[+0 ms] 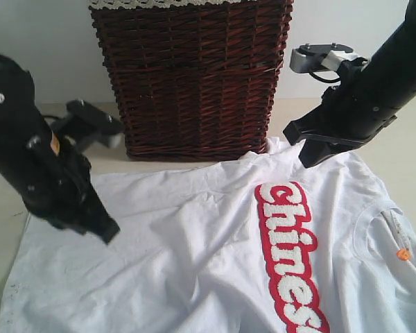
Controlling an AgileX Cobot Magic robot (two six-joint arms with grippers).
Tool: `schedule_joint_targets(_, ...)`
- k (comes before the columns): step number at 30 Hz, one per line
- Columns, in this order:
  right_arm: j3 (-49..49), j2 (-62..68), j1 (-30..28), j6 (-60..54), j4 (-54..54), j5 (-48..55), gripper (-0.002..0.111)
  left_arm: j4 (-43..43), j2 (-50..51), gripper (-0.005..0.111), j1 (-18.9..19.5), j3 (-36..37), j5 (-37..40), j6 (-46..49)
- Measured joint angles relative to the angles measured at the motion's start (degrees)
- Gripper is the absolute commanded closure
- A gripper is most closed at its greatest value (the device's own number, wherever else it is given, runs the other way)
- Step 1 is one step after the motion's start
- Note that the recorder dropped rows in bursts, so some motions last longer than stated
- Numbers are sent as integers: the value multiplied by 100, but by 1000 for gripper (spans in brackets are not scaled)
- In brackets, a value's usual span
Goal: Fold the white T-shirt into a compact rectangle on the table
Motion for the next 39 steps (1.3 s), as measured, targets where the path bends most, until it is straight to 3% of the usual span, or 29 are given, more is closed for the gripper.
schedule_joint_targets(5, 0, 0, 0, 0, 43, 21, 108, -550, -313, 107, -940, 904, 25, -167)
schedule_joint_targets(9, 0, 0, 0, 0, 152, 43, 108, -756, -938, 107, -1939, 1789, 14, -647)
schedule_joint_targets(14, 0, 0, 0, 0, 272, 55, 108, -960, -1001, 106, -2939, 2413, -300, -740)
schedule_joint_targets(15, 0, 0, 0, 0, 272, 66, 108, -892, -895, 101, -3142, 2460, -492, -740)
schedule_joint_targets(21, 0, 0, 0, -11, 272, 101, 108, -290, -553, 67, -3235, 2483, -1012, -795)
schedule_joint_targets(24, 0, 0, 0, -11, 272, 101, 108, 18, -363, 58, -3235, 2483, -1013, -893)
schedule_joint_targets(28, 0, 0, 0, -58, 272, 101, 108, 330, -210, 58, -3235, 2483, -1049, -961)
schedule_joint_targets(33, 0, 0, 0, -58, 272, 101, 108, 602, -201, 73, -3235, 2483, -1104, -1068)
schedule_joint_targets(39, 0, 0, 0, -58, 272, 101, 108, 2414, -198, 59, -3235, 2483, -948, -2703)
